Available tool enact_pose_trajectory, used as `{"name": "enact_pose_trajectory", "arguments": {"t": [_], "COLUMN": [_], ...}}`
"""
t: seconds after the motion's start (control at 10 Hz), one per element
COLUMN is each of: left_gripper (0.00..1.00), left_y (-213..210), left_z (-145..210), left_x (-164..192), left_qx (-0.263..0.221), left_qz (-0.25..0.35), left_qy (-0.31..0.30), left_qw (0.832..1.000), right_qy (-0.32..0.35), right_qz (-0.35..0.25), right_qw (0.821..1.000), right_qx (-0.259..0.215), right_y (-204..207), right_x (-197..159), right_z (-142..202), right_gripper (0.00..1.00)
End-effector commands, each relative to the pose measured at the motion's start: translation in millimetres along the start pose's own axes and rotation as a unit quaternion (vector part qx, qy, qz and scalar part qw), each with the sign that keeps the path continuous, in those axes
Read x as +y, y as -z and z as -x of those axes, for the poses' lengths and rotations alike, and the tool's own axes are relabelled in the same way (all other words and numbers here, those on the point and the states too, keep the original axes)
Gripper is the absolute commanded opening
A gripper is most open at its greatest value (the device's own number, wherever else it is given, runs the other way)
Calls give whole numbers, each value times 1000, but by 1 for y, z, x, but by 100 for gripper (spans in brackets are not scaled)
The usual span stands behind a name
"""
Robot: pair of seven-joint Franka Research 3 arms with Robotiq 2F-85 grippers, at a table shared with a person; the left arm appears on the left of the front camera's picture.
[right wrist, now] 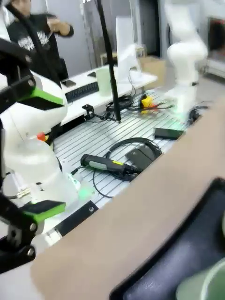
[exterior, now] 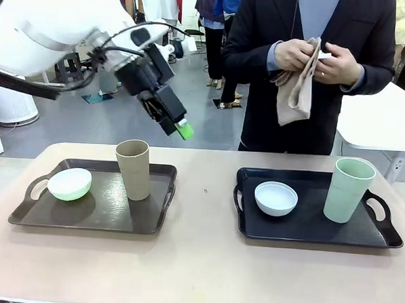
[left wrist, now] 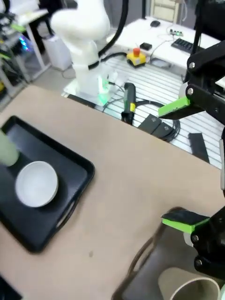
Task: Set up a tray with a mat and arrange the tableware.
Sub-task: Pick up the Picnic Bowl and Reusable plastic cup from the Handle tray in front of the human's position and hold them in the air.
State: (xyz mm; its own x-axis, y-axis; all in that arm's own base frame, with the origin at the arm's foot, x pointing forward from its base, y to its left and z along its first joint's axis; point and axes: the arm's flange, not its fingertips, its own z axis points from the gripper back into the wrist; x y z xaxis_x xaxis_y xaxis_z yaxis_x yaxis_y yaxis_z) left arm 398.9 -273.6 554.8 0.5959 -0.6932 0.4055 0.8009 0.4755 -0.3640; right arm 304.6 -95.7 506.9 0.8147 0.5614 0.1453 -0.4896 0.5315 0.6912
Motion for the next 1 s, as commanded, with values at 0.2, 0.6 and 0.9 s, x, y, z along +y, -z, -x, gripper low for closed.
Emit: {"name": "enact_pose_trajectory", "arguments": {"t": [0.2,0.6,0.9], "left_gripper": [100,100,100], "left_y": [9,75,83], "left_z": [-20,-115,-107], "left_x": [0,-37,-46], "left_qx": [7,-40,-60], "left_qz": [-47,-106,-91], "left_qy": [-58,-159,-162], "left_qw": [997,981,981], "right_qy": [-109,-272,-234], "right_qz": [58,129,151], "right_qw": [992,950,960], "right_qx": [19,-76,-36], "right_y": [-5,-52,-40], "right_x": [-18,-90,-75], "right_z": [-11,-35,-33], "right_gripper": [100,100,100]}}
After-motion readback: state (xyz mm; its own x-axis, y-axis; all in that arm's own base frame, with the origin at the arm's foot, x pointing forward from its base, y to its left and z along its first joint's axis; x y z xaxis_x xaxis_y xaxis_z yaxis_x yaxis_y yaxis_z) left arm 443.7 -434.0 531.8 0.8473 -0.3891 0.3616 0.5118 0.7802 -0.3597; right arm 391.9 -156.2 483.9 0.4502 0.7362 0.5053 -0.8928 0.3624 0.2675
